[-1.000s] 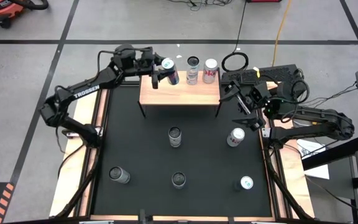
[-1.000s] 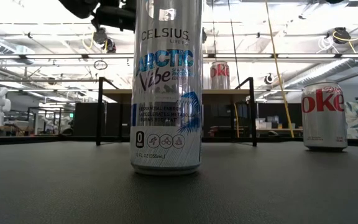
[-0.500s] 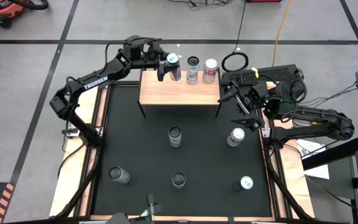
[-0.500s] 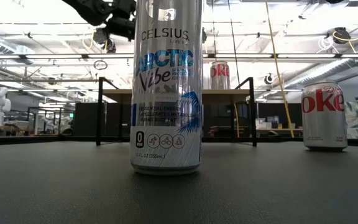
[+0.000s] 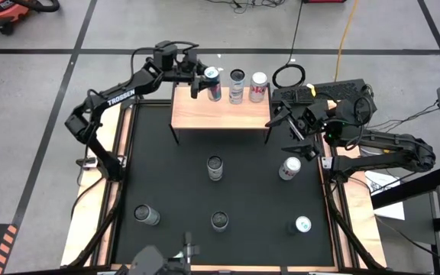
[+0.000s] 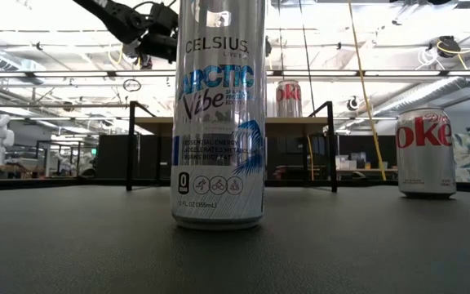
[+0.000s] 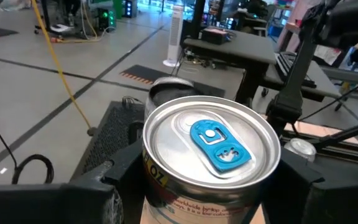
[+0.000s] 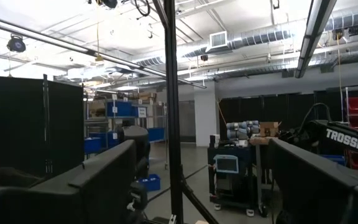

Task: Place canned beverage on shelf
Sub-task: Put the top left blue soda can on the shelf

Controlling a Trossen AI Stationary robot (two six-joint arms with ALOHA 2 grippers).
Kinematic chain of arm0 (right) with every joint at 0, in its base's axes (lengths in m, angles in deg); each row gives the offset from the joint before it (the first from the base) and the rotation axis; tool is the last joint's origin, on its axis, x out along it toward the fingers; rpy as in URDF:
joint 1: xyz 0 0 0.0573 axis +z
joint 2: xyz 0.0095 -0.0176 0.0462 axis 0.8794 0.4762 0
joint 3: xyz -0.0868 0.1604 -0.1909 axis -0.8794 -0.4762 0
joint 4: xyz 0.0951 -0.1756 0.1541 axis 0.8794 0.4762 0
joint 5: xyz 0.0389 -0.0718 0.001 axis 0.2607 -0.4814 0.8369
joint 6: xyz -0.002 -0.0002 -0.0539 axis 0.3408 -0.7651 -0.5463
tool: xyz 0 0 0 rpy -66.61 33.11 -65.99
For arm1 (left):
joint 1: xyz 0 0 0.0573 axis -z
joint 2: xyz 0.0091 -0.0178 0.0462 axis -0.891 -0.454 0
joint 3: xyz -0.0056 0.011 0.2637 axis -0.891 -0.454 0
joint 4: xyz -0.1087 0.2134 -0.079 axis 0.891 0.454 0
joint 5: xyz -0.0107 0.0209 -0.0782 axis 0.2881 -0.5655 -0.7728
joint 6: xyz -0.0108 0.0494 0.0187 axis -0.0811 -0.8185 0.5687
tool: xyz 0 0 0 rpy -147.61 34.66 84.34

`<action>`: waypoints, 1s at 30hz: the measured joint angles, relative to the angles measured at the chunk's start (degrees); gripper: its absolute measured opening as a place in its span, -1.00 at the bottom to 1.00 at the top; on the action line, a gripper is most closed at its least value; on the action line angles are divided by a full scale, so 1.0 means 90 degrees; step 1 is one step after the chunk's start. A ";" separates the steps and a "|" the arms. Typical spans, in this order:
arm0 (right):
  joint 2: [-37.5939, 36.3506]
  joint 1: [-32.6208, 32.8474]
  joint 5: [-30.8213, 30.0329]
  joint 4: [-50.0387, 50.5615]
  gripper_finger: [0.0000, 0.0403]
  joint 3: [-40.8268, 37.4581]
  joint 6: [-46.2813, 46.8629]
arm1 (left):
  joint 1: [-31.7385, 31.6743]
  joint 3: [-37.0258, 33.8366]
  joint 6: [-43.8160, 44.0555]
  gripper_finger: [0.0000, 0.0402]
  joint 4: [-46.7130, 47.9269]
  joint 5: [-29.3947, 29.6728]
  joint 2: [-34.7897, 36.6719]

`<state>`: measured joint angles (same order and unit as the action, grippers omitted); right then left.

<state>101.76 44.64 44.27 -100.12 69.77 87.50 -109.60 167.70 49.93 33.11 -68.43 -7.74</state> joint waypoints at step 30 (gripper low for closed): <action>0.0000 0.0000 0.0001 0.0096 0.71 0.0002 0.0000 | -0.0072 -0.0012 -0.0271 0.19 -0.0083 0.0323 -0.0673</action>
<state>101.76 44.64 44.27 -99.25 69.79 87.50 -110.25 167.59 47.49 32.36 -65.53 -13.80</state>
